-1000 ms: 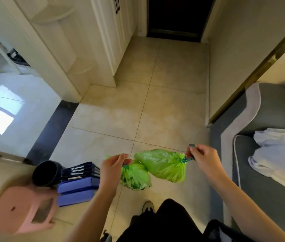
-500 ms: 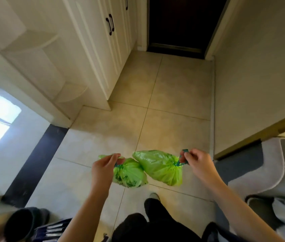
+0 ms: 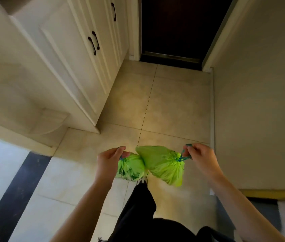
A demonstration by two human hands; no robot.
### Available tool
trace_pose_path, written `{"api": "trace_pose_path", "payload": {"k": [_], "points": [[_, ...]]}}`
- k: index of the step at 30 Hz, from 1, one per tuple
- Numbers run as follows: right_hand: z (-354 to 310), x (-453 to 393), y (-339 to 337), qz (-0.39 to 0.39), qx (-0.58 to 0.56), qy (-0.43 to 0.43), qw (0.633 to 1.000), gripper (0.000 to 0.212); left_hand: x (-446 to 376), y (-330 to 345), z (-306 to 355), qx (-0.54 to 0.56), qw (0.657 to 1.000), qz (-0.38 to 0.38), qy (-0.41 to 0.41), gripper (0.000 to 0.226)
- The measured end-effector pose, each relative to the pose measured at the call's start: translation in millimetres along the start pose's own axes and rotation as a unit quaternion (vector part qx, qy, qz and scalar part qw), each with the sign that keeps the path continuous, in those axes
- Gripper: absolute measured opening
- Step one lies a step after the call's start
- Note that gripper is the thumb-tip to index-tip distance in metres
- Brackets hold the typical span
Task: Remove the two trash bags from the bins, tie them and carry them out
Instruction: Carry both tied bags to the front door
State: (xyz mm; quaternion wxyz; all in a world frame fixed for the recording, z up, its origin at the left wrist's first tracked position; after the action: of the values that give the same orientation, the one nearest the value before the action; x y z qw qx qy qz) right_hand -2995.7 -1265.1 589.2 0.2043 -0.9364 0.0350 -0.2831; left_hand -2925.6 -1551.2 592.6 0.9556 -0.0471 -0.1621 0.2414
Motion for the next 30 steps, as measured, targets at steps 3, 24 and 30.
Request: {"api": "trace_pose_path", "payload": {"k": [3, 24, 30], "points": [[-38.5, -47.7, -1.6, 0.029, 0.041, -0.024, 0.998, 0.032, -54.0, 26.5, 19.0, 0.006, 1.0, 0.003, -0.018, 0.016], [-289.5, -434.0, -25.3, -0.022, 0.086, -0.081, 0.993, 0.032, -431.5, 231.4, 155.7, -0.017, 0.999, 0.044, -0.022, 0.012], [-363.9, -539.7, -33.7, -0.024, 0.154, -0.093, 0.983, 0.021, -527.2, 286.5, 201.2, -0.039, 0.998, 0.05, -0.002, 0.011]]}}
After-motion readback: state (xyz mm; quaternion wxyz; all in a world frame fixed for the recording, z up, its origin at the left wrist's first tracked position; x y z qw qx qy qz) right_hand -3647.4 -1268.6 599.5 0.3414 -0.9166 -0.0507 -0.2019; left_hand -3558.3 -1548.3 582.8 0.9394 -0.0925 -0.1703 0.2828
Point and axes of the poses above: each hand's wrist, its own x-axis away from the middle knuckle, its own y-axis out of the palm, z = x × y, the point moved 4 cm from there along -x, towards the middle knuckle, and after that the axes turned 11 degrees about y, right-handed, at the moved point
